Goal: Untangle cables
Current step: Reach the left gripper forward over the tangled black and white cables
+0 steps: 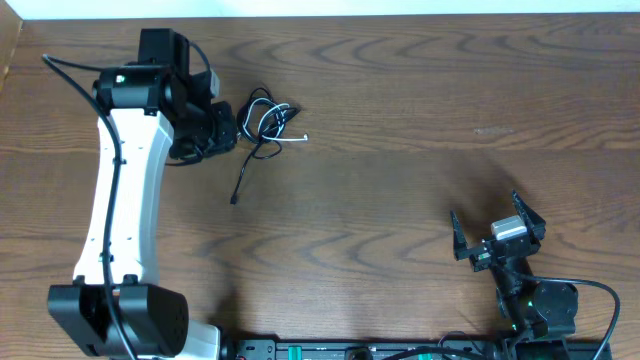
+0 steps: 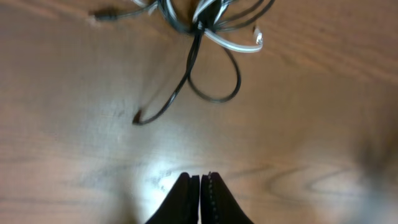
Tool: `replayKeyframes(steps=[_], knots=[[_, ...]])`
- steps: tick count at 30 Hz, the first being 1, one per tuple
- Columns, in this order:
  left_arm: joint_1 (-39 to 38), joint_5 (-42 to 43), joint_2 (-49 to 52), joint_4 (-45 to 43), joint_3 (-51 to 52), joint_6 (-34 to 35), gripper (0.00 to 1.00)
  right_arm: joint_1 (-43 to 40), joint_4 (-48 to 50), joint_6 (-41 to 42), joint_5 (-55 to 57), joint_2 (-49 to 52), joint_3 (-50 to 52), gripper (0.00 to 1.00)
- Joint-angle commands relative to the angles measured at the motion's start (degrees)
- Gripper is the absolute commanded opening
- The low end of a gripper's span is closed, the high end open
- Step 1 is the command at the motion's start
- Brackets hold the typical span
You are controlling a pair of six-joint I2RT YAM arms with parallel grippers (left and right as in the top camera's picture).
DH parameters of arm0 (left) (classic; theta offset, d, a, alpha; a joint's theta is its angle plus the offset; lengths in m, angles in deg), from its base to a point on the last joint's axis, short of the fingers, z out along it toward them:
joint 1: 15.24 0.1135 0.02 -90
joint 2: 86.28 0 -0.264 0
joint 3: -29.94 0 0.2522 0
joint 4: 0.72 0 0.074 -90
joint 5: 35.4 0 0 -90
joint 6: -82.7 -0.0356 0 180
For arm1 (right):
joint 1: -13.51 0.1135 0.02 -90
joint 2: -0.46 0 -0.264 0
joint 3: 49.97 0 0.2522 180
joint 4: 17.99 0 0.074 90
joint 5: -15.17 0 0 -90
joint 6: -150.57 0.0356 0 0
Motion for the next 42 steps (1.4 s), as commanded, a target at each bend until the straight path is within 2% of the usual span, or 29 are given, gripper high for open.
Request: replayKeyframes(steps=[1, 6, 10, 12, 13, 15, 17, 22, 26, 29, 31, 33, 36, 38, 40, 42], knots=[[-0.15, 0.63, 1.14, -2.73, -0.96, 3.06, 0.07, -0.13, -0.24, 0.09, 0.15, -0.2, 0.04, 0.99], [-0.15, -0.94, 3.19, -9.49, -0.87, 6.25, 0.08, -0.13, -0.24, 0.09, 0.15, -0.2, 0.04, 0.99], [-0.15, -7.87, 5.57, -14.14, -0.83, 10.25, 0.09, -0.13, -0.24, 0.09, 0.15, -0.2, 0.04, 0.99], [-0.15, -9.6, 6.95, -16.28, -0.81, 10.49, 0.25, -0.13, -0.24, 0.09, 0.15, -0.2, 0.04, 0.99], [-0.15, -10.34, 7.91, -17.59, -0.81, 10.47, 0.37, -0.13, -0.24, 0.09, 0.15, -0.2, 0.04, 0.99], [-0.15, -10.56, 9.53, -19.52, -0.81, 10.47, 0.55, -0.13, -0.24, 0.09, 0.15, -0.2, 0.04, 0.99], [-0.15, -10.56, 11.28, -21.27, -0.81, 10.47, 0.69, -0.13, -0.24, 0.09, 0.15, -0.2, 0.04, 0.99], [-0.15, -10.62, 16.04, -25.09, -0.81, 10.45, 0.78, -0.13, -0.24, 0.09, 0.15, -0.2, 0.04, 0.99], [-0.15, -11.47, 20.06, -26.75, -0.81, 10.43, 0.8, -0.13, -0.24, 0.09, 0.15, -0.2, 0.04, 0.99], [-0.15, -11.43, 22.75, -27.19, -0.81, 10.4, 0.8, -0.13, -0.24, 0.09, 0.15, -0.2, 0.04, 0.99], [-0.15, -11.39, 24.41, -27.19, -0.81, 10.19, 0.76, -0.13, -0.24, 0.09, 0.15, -0.2, 0.04, 0.99], [-0.15, -11.37, 25.68, -27.19, -0.81, 9.07, 0.66, -0.13, -0.24, 0.09, 0.15, -0.2, 0.04, 0.99], [-0.15, -10.82, 26.73, -26.86, -0.81, 8.26, 0.37, -0.13, -0.24, 0.09, 0.15, -0.2, 0.04, 0.99], [-0.17, -10.29, 26.82, -26.12, -0.76, 8.22, 0.23, -0.13, -0.24, 0.09, 0.15, -0.2, 0.04, 0.99], [-0.17, -8.63, 26.82, -25.62, -0.76, 7.13, 0.11, -0.13, -0.24, 0.09, 0.15, -0.2, 0.04, 0.99], [-0.17, -6.73, 26.82, -25.09, -0.76, 5.97, 0.08, -0.13, -0.24, 0.09, 0.15, -0.2, 0.04, 0.99]])
